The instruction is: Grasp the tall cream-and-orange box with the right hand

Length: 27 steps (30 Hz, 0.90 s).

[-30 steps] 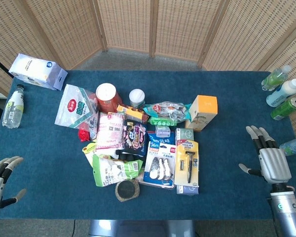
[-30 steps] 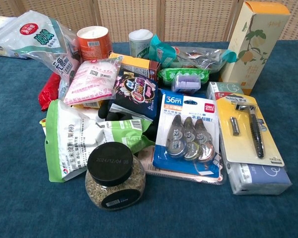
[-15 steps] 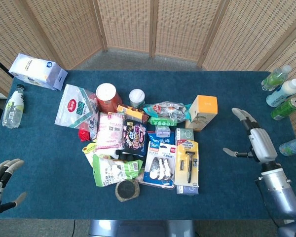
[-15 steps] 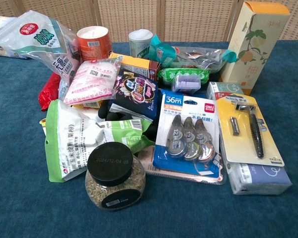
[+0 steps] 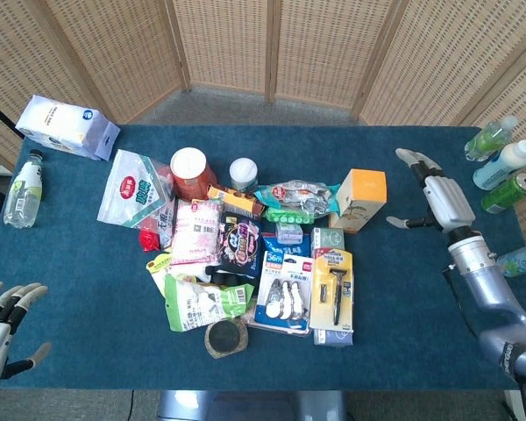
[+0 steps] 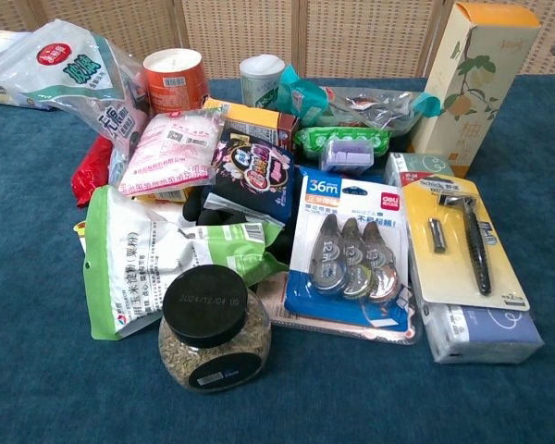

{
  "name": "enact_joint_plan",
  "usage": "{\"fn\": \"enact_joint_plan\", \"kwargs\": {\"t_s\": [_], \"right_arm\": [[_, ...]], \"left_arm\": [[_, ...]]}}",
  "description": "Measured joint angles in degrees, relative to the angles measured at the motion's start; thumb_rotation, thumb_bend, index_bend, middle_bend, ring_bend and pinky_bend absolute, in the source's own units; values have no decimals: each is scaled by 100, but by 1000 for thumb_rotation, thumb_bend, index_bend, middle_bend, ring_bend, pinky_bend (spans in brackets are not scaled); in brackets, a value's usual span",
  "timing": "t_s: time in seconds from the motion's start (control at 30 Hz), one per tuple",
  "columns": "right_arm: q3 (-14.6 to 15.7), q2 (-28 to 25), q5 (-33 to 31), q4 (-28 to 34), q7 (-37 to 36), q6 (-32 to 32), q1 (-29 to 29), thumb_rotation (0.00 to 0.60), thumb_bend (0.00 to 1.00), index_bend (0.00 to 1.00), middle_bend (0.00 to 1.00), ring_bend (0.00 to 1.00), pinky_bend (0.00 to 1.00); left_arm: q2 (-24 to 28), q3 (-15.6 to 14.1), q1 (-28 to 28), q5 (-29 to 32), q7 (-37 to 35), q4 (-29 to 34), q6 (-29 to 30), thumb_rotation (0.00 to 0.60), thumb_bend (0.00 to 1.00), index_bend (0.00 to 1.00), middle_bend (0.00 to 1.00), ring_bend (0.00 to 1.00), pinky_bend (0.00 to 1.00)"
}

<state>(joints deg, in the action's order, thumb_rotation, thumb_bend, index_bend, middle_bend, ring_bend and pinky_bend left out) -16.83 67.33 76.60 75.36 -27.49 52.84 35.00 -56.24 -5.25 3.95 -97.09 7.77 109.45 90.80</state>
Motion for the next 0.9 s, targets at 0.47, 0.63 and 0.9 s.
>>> {"fn": "enact_joint_plan", "kwargs": {"t_s": [0.47,0.63,0.9], "right_arm": [[45,648,-681,-943,187,-1503,833,600,61,244,337,317,328],[-2,719,-826,-959,-106,-1730,879,600,63,480,736,764,568],[-174,622,-887,-786,-1115,-2031,811,600,65,613,1000,1000,731]], "left_arm": [[4,-78,96,-50,-12,-4,67,600,256,176,218,188,0],[-11,-83,116,-45,-105,-85,90,600,256,175,211,187,0],[-54,-82,131,-12,-317,-238,102,600,257,173,206,188,0]]}}
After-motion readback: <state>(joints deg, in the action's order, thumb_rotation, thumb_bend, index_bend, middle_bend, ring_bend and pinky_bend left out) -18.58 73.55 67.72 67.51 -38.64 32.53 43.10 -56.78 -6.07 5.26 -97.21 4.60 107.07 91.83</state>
